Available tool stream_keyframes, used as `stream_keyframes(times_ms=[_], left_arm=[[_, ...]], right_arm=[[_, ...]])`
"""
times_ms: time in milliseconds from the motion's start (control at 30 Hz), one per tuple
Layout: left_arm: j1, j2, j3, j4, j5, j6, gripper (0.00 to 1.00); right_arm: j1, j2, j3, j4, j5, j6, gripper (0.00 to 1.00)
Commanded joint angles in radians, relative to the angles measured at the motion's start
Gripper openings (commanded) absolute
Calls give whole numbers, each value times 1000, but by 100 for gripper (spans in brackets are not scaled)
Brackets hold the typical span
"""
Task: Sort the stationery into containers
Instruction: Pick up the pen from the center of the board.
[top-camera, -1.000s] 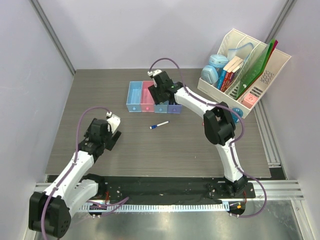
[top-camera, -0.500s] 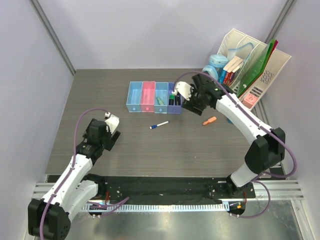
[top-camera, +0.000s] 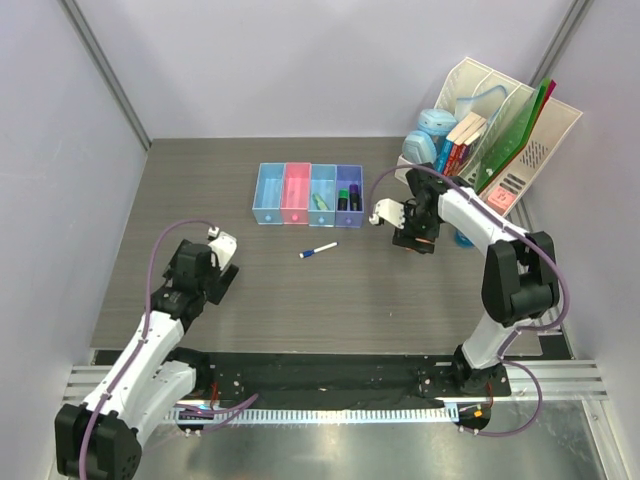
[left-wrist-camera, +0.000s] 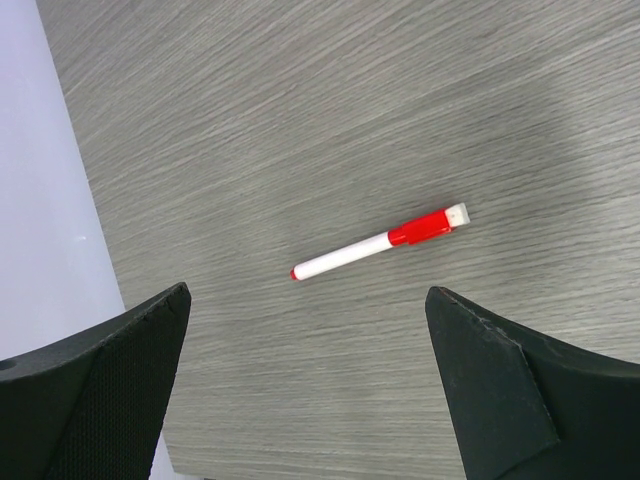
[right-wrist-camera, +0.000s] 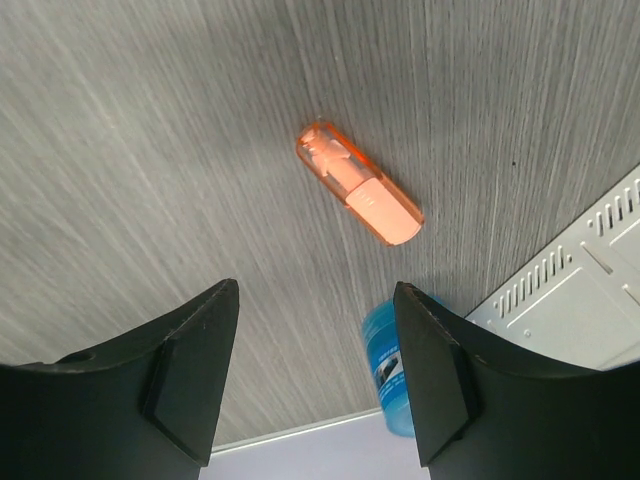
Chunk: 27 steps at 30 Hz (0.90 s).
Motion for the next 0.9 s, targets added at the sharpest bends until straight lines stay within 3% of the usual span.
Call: stream_keyframes(times_ms=[0, 467, 567, 600, 767, 800, 867], left_arm=[[6, -2, 32, -11, -21, 12, 100], [8, 49, 41, 10, -36, 15, 100], [9, 60, 42, 13, -36, 14, 100], [9, 58, 41, 13, -38, 17, 100], [11, 44, 58, 1, -36, 23, 100], [11, 40, 61, -5, -36, 23, 100], [11, 31, 64, -11, -35, 26, 100]], right_arm=[[-21, 60, 2, 61, -6, -55, 69], [-55, 237, 31, 141, -9, -77, 67], [-61, 266, 26, 141, -7, -71, 55], [-62, 274, 25, 142, -7, -66, 45], [-62, 272, -4, 144, -10, -38, 17], [-64, 266, -6, 144, -9, -25, 6], [-62, 257, -5, 138, -20, 21, 1]])
